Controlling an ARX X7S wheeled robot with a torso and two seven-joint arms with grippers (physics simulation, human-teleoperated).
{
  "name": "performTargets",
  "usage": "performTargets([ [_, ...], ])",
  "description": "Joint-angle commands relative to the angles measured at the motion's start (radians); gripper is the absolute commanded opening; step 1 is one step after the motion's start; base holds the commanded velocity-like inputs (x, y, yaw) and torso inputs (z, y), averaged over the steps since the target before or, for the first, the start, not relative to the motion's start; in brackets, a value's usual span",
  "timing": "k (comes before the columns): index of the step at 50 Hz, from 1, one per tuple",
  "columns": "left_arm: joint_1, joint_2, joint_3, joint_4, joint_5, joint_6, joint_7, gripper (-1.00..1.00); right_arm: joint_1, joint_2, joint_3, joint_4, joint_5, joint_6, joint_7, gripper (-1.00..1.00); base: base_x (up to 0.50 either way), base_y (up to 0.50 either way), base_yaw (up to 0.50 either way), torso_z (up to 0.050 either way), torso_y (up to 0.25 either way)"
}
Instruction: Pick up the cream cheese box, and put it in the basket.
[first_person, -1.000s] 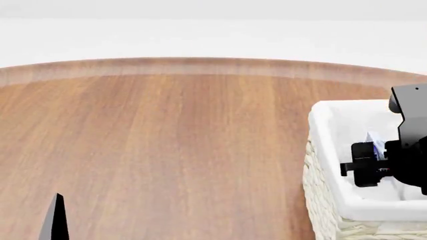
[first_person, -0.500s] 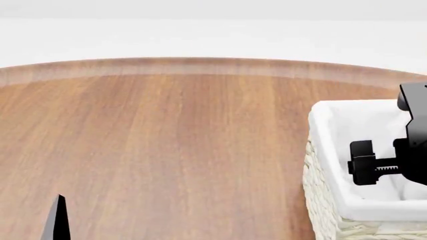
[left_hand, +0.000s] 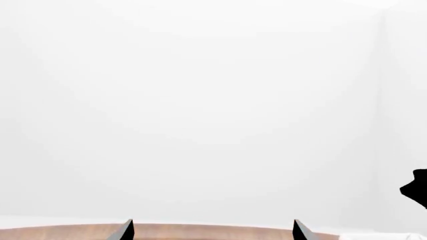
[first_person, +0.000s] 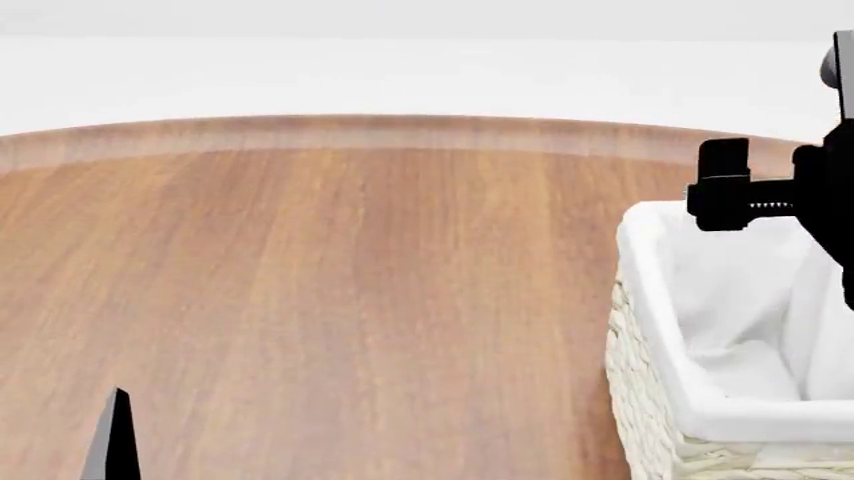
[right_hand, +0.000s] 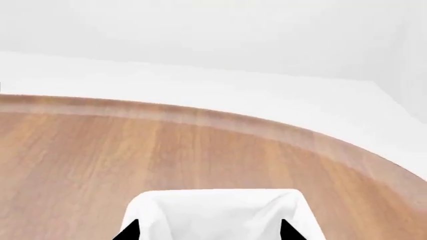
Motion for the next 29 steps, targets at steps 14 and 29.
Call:
performTargets([
  [14, -0.003, 0.001, 0.003, -0.012, 0.007, 0.005, -0.011, 1.00, -0.604, 0.246, 0.243, -1.033, 0.072, -0.447, 0.593, 1.00, 0.00, 0.00, 0.00, 0.000, 0.000],
  [29, -0.007, 0.021, 0.032, -0.064, 0.031, 0.034, 0.000, 1.00, -0.906, 0.238, 0.138, -1.352, -0.245, -0.572, 0.775, 1.00, 0.00, 0.00, 0.00, 0.000, 0.000],
])
